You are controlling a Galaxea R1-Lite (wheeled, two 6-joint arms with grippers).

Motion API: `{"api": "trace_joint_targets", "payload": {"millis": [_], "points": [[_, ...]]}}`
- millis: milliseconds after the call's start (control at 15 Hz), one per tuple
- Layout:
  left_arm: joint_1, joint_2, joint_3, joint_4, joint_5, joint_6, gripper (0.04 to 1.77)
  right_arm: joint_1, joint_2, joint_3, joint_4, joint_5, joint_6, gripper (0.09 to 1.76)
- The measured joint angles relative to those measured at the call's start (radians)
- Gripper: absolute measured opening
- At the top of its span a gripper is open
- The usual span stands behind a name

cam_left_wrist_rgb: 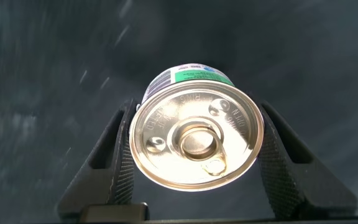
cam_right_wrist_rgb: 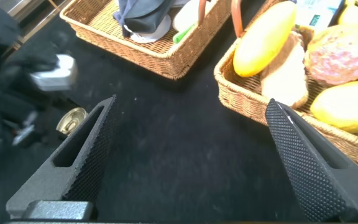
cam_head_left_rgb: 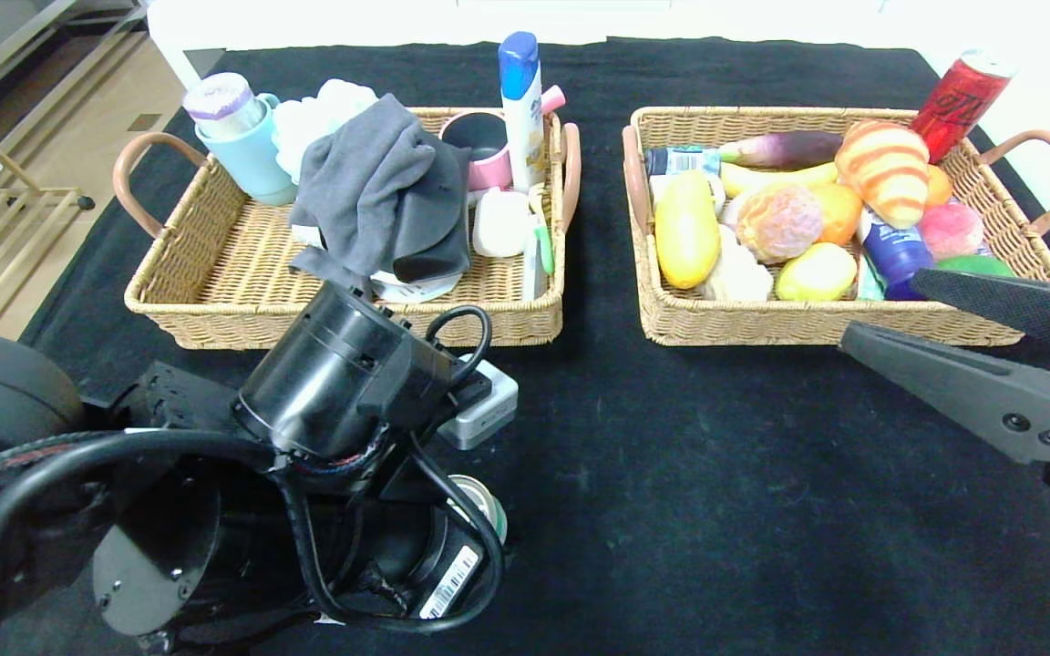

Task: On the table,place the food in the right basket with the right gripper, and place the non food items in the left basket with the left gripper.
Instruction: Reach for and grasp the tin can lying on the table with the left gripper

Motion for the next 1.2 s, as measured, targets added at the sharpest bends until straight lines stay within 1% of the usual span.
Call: {"api": "trace_joint_targets", "payload": {"millis": [67, 267, 533, 667, 800, 933, 1000, 1067, 1200], "points": [[-0.016, -0.009, -0.001, -0.047, -0.011, 0.001, 1.15, -0.004, -0.004, -0.006, 0.025, -0.001, 0.000, 1.71], [-0.054, 0.010, -0.014, -0.177, -0.015, 0.005, 1.15, -0.016, -0.034, -0.049, 0.138, -0.003, 0.000, 1.71], [-0.104, 0.092, -0.102, -0.271, -0.017, 0.004, 1.15, -0.029, -0.090, -0.093, 0.216, -0.012, 0.001, 1.71], [-0.120, 0.143, -0.155, -0.316, -0.020, 0.004, 1.15, -0.077, -0.110, -0.123, 0.271, -0.011, 0.001, 1.71], [-0.139, 0.201, -0.214, -0.337, -0.024, 0.005, 1.15, -0.133, -0.133, -0.166, 0.350, -0.004, 0.000, 1.71], [-0.156, 0.257, -0.261, -0.348, -0.026, 0.001, 1.15, -0.158, -0.155, -0.186, 0.365, -0.001, 0.000, 1.71], [-0.159, 0.283, -0.277, -0.376, -0.026, -0.001, 1.15, -0.172, -0.161, -0.189, 0.366, -0.001, 0.000, 1.71], [-0.161, 0.305, -0.290, -0.412, -0.024, 0.001, 1.15, -0.193, -0.164, -0.192, 0.365, -0.002, -0.001, 1.71], [-0.163, 0.350, -0.312, -0.428, -0.013, 0.004, 1.15, -0.251, -0.159, -0.201, 0.369, -0.001, -0.004, 1.71]]}}
